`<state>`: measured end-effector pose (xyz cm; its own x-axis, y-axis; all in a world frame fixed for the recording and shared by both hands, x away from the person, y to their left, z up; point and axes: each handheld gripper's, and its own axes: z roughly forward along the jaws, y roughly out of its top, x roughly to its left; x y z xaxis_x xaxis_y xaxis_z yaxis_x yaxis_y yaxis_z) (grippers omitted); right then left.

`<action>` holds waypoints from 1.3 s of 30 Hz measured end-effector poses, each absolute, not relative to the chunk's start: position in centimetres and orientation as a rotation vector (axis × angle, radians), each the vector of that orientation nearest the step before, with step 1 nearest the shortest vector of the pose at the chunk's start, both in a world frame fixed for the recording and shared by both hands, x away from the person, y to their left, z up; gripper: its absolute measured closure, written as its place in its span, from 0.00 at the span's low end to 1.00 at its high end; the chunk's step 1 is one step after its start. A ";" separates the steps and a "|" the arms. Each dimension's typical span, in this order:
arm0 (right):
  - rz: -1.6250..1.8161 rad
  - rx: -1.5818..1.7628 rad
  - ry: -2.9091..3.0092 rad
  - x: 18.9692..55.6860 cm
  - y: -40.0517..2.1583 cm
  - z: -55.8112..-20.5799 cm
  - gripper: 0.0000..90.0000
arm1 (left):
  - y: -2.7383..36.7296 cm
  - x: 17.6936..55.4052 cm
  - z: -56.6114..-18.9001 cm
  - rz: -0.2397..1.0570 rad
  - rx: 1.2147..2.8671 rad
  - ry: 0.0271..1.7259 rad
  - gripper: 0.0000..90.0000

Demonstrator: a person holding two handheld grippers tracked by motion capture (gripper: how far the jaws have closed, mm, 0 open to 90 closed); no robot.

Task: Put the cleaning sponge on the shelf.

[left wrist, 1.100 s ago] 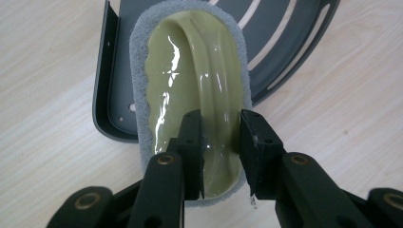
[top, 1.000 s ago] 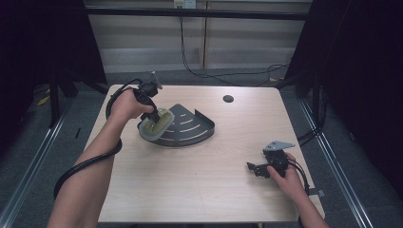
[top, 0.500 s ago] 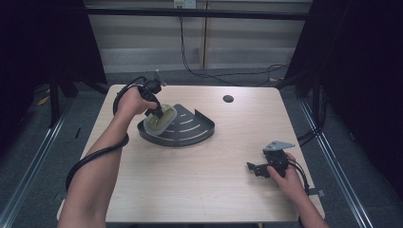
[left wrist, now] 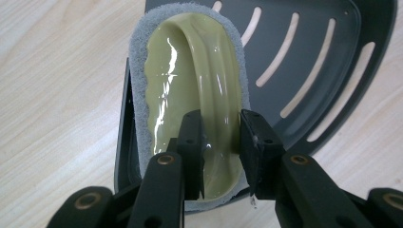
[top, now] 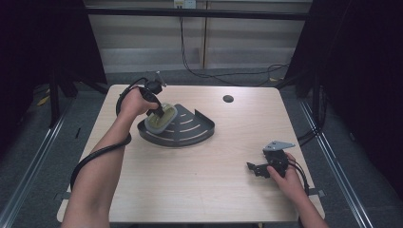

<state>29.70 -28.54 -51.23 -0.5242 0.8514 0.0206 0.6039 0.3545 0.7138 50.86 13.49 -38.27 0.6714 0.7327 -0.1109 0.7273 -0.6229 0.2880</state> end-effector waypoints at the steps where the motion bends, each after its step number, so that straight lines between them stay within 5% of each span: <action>1: 0.967 1.280 2.268 29.7 -28.5 -51.2 0.10 | 13.5 50.9 -38.5 0.022 2.576 1.162 0.79; 16: 0.964 1.284 2.269 29.7 -28.5 -51.2 0.10 | 14.1 51.2 -41.8 0.013 2.577 1.179 0.79; 39: 0.965 1.285 2.268 29.7 -28.5 -51.2 0.10 | 16.0 50.8 -41.4 0.081 2.570 1.243 0.72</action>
<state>29.68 -28.53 -51.22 -0.5219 0.8527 0.0217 0.6069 0.3534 0.7119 50.76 16.04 -41.37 0.6270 0.7757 -0.0726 0.7596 -0.5880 0.2780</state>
